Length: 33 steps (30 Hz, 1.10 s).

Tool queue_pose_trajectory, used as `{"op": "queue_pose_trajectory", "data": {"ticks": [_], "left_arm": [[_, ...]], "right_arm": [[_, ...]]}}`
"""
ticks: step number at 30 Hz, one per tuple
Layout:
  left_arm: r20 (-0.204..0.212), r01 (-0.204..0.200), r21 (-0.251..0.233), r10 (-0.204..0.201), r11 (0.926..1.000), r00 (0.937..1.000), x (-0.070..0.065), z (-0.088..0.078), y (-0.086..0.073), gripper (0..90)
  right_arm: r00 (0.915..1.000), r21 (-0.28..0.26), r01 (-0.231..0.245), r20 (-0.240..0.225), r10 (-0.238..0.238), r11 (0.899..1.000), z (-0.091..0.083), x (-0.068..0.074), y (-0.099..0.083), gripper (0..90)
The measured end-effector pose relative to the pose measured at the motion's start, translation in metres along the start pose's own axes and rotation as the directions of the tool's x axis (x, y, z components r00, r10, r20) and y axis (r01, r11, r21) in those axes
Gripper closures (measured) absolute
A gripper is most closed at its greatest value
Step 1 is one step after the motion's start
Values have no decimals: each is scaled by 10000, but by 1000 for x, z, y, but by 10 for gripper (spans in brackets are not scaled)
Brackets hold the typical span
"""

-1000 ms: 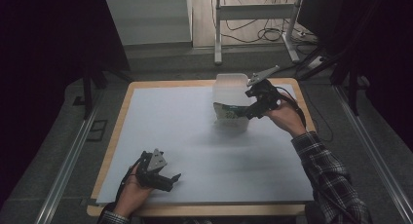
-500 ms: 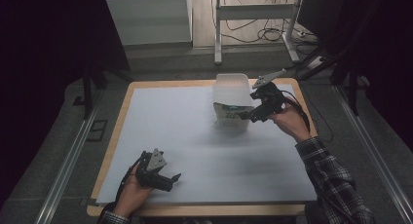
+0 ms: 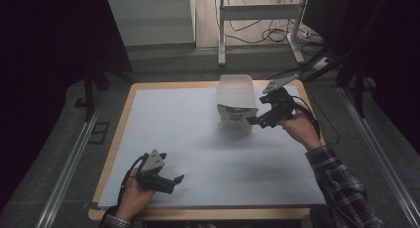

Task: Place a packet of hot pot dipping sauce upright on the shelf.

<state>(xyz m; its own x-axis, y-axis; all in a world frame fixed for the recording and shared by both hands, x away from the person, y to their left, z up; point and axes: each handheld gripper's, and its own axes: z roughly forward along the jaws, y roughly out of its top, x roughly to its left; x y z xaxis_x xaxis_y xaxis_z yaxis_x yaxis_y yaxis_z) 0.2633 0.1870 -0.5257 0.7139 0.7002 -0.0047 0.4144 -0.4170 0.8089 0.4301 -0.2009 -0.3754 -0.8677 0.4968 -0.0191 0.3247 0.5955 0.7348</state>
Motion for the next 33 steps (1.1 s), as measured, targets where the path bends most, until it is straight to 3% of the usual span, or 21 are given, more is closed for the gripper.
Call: {"op": "queue_pose_trajectory", "data": {"ticks": [3,12,15,21,28,33], "left_arm": [[149,274,-110,-273,9996,9995,2,-2,0,13],[128,578,-221,-576,9981,9983,3,-6,3,21],[318,1035,-252,-1027,9943,9942,6,-8,3,24],[625,1430,-219,-1414,9895,9880,9,-8,3,25],[771,1510,-151,-1494,9884,9858,10,-6,2,13],[761,1594,-414,-1559,9863,9848,11,-7,1,2]], "right_arm": [[10000,-18,-53,53,53,10000,-1,1,-3,25],[9998,-165,-125,120,127,9998,-3,3,-12,24],[9999,-281,-120,115,123,9995,-5,6,-16,25],[9998,-371,-179,97,183,9992,-5,9,-23,25],[9995,-421,-298,122,303,9987,-6,12,-33,25],[9992,-476,-360,152,368,9982,-9,15,-41,24]]}}
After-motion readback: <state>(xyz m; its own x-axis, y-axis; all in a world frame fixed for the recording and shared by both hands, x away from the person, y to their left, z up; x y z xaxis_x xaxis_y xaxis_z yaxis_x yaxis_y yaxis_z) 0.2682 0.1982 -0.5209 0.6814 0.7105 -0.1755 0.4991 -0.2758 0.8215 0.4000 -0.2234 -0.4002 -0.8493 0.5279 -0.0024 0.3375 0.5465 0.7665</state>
